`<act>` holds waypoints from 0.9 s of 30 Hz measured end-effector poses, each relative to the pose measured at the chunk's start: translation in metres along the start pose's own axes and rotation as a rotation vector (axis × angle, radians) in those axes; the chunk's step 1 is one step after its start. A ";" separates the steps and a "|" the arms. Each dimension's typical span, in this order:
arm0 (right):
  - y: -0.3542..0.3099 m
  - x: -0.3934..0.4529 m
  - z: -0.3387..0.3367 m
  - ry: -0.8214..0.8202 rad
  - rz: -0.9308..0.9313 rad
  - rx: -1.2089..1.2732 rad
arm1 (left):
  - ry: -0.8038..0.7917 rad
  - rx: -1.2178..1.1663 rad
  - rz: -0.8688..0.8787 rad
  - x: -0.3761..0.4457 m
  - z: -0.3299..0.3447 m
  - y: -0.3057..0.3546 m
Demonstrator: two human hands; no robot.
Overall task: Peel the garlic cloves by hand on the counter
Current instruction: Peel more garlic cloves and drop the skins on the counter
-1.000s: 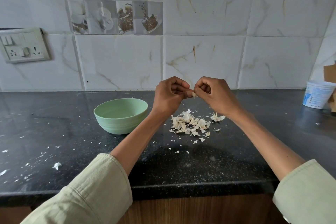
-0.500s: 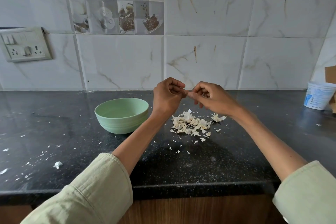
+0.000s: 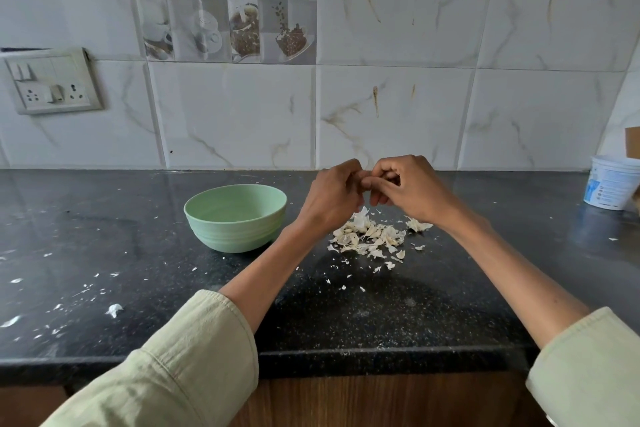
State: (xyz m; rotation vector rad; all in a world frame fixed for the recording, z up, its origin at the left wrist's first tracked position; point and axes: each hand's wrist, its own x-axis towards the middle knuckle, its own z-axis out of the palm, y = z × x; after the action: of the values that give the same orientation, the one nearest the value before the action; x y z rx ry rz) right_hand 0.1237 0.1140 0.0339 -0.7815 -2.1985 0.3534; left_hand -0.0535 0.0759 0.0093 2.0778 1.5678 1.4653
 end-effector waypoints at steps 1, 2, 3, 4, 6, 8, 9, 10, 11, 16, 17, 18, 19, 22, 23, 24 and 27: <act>-0.002 0.001 0.000 -0.006 0.001 0.030 | 0.030 0.007 0.011 0.001 0.000 0.001; -0.003 0.001 0.000 -0.011 0.002 0.069 | 0.068 0.005 0.015 0.002 -0.001 0.001; -0.004 0.002 0.000 -0.017 0.006 0.110 | 0.107 -0.001 0.016 0.003 -0.001 0.002; -0.004 0.003 -0.001 -0.021 0.011 0.153 | 0.136 -0.005 0.017 0.004 -0.001 0.002; -0.003 0.004 -0.002 -0.030 0.021 0.229 | 0.167 -0.009 0.020 0.004 0.000 0.003; -0.002 0.004 -0.002 -0.041 0.017 0.289 | 0.181 -0.031 0.026 0.004 0.000 0.004; -0.001 0.004 -0.002 -0.044 0.013 0.313 | 0.189 -0.047 0.026 0.004 0.000 0.004; -0.001 0.004 -0.003 -0.043 0.009 0.336 | 0.192 -0.064 0.025 0.004 0.000 0.005; 0.000 0.005 -0.003 -0.041 0.007 0.354 | 0.189 -0.082 0.022 0.003 -0.001 0.006; 0.004 0.005 -0.005 -0.035 0.017 0.395 | 0.162 -0.160 0.016 0.000 -0.002 0.008; 0.005 0.005 -0.005 -0.027 0.021 0.399 | 0.158 -0.174 0.016 0.000 -0.002 0.008; 0.006 0.005 -0.006 -0.017 0.026 0.407 | 0.151 -0.185 0.015 0.000 -0.002 0.009; 0.006 0.005 -0.006 -0.008 0.033 0.419 | 0.144 -0.195 0.008 -0.001 -0.003 0.010; 0.007 0.006 -0.007 0.026 0.056 0.457 | 0.124 -0.215 -0.012 -0.003 -0.002 0.011; 0.008 0.006 -0.008 0.042 0.060 0.458 | 0.121 -0.207 -0.014 -0.004 -0.002 0.011; 0.009 0.006 -0.009 0.057 0.063 0.454 | 0.118 -0.194 -0.011 -0.004 -0.002 0.012; 0.010 0.006 -0.013 0.099 0.082 0.436 | 0.103 -0.077 0.016 -0.006 -0.002 0.013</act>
State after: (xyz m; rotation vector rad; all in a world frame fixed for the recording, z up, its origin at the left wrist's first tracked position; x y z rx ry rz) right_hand 0.1344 0.1253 0.0411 -0.6299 -1.9034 0.7867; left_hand -0.0468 0.0641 0.0146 2.0068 1.5077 1.6353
